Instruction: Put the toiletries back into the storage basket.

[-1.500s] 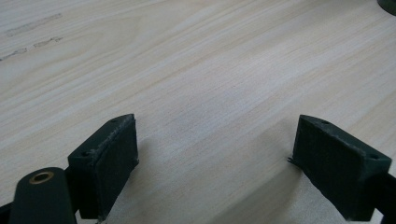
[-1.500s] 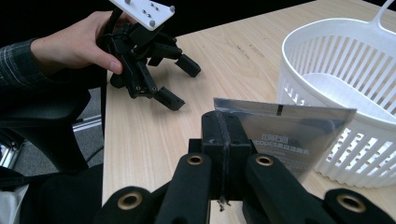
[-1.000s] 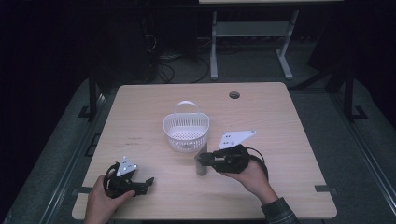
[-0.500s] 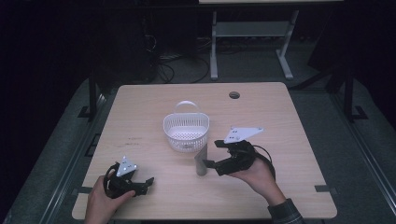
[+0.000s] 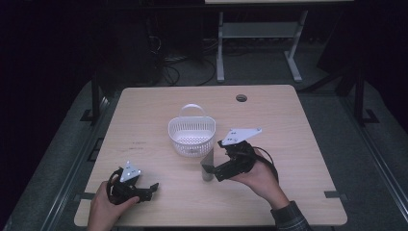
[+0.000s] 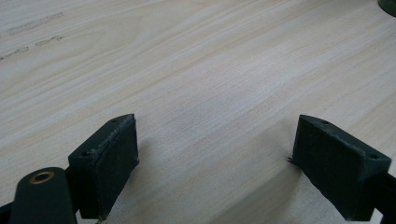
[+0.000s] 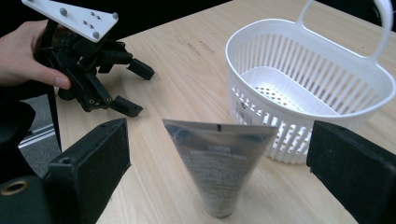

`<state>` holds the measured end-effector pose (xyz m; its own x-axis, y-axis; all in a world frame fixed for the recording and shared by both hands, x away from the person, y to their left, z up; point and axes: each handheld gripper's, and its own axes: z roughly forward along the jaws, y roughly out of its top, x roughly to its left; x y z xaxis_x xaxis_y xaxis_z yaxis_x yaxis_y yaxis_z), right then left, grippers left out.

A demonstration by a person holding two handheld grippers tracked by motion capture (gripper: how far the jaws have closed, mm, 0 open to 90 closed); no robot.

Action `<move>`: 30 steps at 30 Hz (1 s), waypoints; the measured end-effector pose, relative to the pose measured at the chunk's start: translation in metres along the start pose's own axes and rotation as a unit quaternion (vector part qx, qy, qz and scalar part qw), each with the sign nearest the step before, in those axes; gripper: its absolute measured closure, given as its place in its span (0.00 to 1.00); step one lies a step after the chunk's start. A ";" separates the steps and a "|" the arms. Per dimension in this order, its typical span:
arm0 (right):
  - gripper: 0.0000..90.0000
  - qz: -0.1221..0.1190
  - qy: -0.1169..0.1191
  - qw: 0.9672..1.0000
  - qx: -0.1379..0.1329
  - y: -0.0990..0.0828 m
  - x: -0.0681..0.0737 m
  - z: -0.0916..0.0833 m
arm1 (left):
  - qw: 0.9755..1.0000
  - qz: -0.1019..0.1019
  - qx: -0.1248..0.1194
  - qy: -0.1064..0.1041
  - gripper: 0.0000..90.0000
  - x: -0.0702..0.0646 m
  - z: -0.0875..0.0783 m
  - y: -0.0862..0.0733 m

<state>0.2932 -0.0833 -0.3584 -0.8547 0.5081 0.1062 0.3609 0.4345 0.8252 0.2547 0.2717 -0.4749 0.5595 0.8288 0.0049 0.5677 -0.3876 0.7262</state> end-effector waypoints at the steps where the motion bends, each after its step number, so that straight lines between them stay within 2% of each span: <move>1: 0.05 0.002 0.001 1.000 0.002 0.001 0.001 0.002 | 1.000 0.000 0.000 0.000 0.15 0.000 0.000 0.000; 7: 0.03 -0.004 -0.001 1.000 0.012 0.004 0.004 0.013 | 1.000 0.000 0.000 0.000 0.15 0.000 0.000 0.000; 20: 0.03 0.000 -0.004 1.000 0.028 0.006 0.006 0.035 | 1.000 0.001 0.000 0.000 0.15 0.000 0.000 0.000; 30: 0.06 0.006 -0.006 0.999 0.033 0.005 0.006 0.044 | 1.000 0.002 0.000 0.001 0.15 0.000 0.000 0.000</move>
<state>0.3057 -0.0458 -0.3781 -0.8463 0.5216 0.1085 0.3949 0.4774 0.7850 0.2548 0.2719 -0.4749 0.5604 0.8282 0.0087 0.5656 -0.3903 0.7265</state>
